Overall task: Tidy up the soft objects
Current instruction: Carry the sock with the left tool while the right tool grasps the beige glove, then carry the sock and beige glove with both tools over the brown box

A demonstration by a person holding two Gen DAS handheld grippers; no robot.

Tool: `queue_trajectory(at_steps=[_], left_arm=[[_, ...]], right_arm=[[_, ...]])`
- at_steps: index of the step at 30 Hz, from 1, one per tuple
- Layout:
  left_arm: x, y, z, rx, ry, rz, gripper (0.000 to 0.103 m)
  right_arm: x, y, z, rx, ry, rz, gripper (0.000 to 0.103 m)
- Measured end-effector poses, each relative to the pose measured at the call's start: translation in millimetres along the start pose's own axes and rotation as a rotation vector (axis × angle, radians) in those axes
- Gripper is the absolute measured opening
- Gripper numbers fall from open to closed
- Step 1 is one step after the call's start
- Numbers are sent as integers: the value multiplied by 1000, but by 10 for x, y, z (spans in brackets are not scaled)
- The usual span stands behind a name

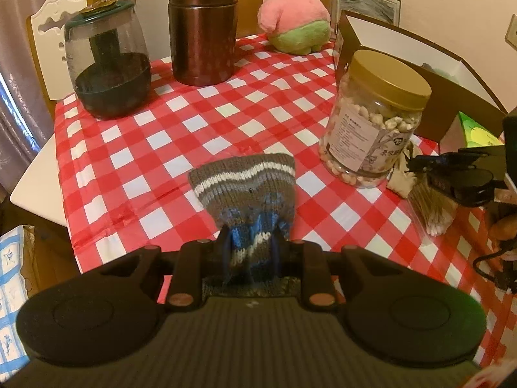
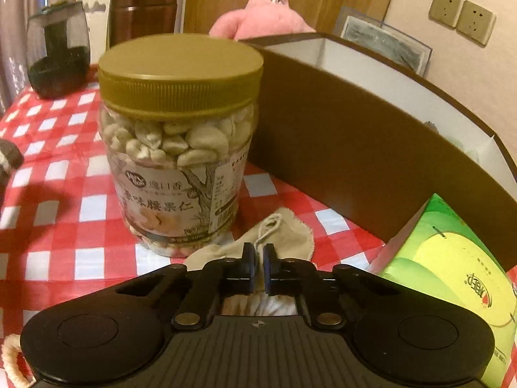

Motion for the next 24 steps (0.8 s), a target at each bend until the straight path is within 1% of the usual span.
queue_trajectory(at_steps=[8, 13, 20, 24], left_arm=[[-3, -108, -1, -5, 12, -22, 22], [9, -226, -33, -22, 30, -42, 22], [53, -413, -186, -61, 93, -66, 22], [86, -539, -326, -97, 129, -94, 22]], right_arm=[[85, -307, -37, 20, 63, -65, 2], [120, -567, -68, 33, 109, -109, 2], [125, -1060, -178, 63, 208, -156, 2], [69, -1412, -315, 89, 295, -186, 2]])
Point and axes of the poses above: each gripper's, at about its wrist camera, not at the fingertips, and y roughly the way its jaws point, z to its left, x to its top, the point moved 3 cm from there along y, roughly the way its jaws point, and after that the axes turned 1 degree about -z, right-handed, at the moved point
